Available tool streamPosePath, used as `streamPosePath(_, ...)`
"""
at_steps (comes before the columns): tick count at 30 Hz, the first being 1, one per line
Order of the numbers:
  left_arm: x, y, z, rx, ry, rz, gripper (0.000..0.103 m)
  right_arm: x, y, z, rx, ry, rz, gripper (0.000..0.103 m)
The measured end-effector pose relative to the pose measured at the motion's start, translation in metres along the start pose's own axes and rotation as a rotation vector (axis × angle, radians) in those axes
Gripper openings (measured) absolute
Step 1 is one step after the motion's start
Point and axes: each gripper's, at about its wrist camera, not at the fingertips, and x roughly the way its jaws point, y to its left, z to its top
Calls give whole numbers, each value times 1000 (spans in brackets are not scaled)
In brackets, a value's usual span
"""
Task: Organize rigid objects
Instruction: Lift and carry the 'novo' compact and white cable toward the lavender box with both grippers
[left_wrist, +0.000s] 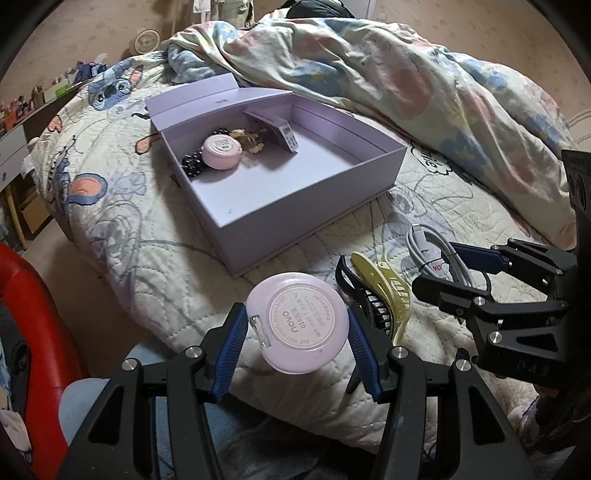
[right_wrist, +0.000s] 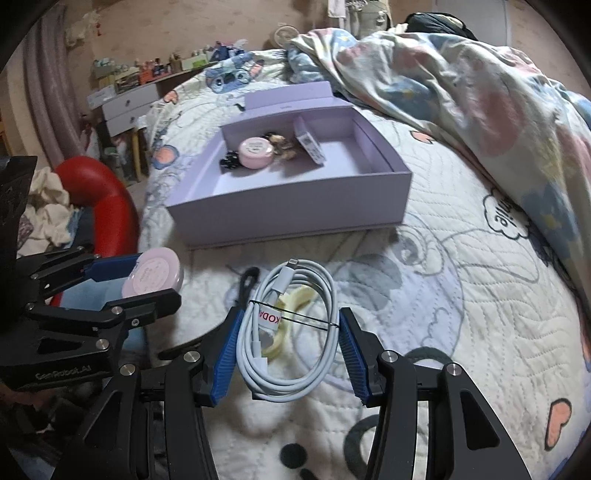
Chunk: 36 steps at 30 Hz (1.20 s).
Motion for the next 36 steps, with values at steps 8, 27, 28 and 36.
streamPosePath(8, -18, 8, -3, -33, -31, 23, 54, -10, 17, 4, -32, -25, 50, 50)
streamPosePath(27, -37, 42, 12, -107, -66, 65, 54, -9, 47, 34, -96, -50, 146, 50)
streamPosePath(28, -36, 43, 15, -108, -66, 65, 54, -8, 48, 36, -99, -50, 149, 50)
streamPosePath(36, -29, 49, 31, -104, -64, 58, 54, 2, 48, 55, -116, -49, 162, 50)
